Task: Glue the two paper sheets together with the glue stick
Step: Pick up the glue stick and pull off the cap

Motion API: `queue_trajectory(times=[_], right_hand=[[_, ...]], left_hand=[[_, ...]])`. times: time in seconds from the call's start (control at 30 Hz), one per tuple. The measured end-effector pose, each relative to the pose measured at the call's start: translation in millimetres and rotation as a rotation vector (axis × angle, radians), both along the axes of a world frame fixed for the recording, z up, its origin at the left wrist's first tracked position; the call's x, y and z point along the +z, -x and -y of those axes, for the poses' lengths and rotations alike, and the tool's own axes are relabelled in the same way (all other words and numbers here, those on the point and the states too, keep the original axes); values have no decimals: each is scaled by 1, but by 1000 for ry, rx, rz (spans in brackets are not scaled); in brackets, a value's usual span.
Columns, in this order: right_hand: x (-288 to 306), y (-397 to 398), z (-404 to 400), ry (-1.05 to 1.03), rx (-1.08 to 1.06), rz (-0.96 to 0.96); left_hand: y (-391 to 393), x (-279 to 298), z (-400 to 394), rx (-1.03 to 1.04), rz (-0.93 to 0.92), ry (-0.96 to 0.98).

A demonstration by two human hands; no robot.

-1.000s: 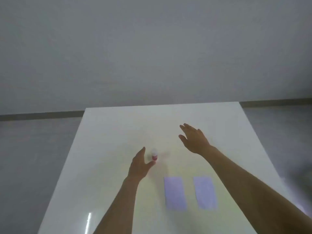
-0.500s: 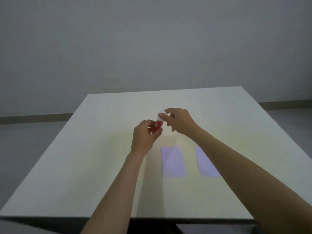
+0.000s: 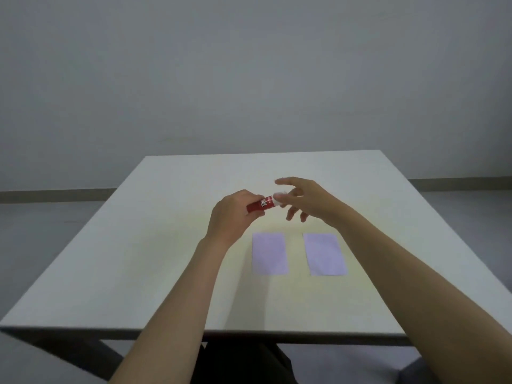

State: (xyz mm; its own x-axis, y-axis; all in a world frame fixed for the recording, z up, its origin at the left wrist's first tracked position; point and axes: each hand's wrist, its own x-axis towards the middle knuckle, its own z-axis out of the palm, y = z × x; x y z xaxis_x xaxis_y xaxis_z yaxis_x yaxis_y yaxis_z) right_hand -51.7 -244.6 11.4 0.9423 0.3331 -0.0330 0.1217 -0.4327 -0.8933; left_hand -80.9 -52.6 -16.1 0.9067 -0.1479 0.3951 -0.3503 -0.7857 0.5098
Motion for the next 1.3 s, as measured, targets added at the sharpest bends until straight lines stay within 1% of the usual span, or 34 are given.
queue_trajectory(times=[0.07,0.1,0.13,0.2,0.27,0.33,0.47,0.53,0.6,0.67,0.77,0.83,0.87,0.97,1.0,1.07,1.1,1.13,1.2,1.23,1.3], right_hand=[[0,-3,-6,-4,-107,-44],[0,-4,-7,22,-147,-24],[0,-6,-8,52,-162,11],[-3,-9,-7,66,-118,60],[-1,-10,-3,-21,-50,33],[1,-13,-2,-76,-67,-7],[1,-16,-7,36,-177,-104],[-2,-16,-6,25,-130,-77],[-6,-18,1,-81,-43,-50],[-4,-20,6,-171,7,-75],[-4,-21,3,-105,-109,-84],[-5,-23,2,-30,-143,-13],[-5,-23,2,-33,-121,25],[-1,-27,15,-172,-55,116],[2,-29,22,-228,-67,138],[4,-36,35,-304,-162,165],[3,-41,43,-293,-243,183],[-1,-46,51,-234,-341,205],[-13,-54,69,-4,-510,253],[-21,-56,79,121,-546,264],[-43,-55,95,311,-543,257]], left_hand=[[-1,1,-1,7,13,-31],[-2,1,-2,7,24,-41],[-3,2,-3,5,35,-53],[-6,2,-6,9,54,-82],[-8,2,-9,23,62,-85],[-10,1,-9,27,68,-84],[-15,2,-1,5,83,-69],[-18,3,2,-3,88,-64],[-19,2,3,1,75,-51],[-20,2,3,0,56,-18],[-21,2,8,-5,46,3],[-23,2,10,-8,36,4],[-24,2,10,-6,24,4],[-25,-2,9,17,-64,106],[-25,-4,8,20,-98,162],[-25,-8,5,26,-148,271],[-24,-10,4,32,-162,325],[-23,-10,2,37,-169,378],[-20,-9,-1,53,-163,465],[-19,-8,-2,62,-157,493],[-18,-5,-2,76,-153,533]])
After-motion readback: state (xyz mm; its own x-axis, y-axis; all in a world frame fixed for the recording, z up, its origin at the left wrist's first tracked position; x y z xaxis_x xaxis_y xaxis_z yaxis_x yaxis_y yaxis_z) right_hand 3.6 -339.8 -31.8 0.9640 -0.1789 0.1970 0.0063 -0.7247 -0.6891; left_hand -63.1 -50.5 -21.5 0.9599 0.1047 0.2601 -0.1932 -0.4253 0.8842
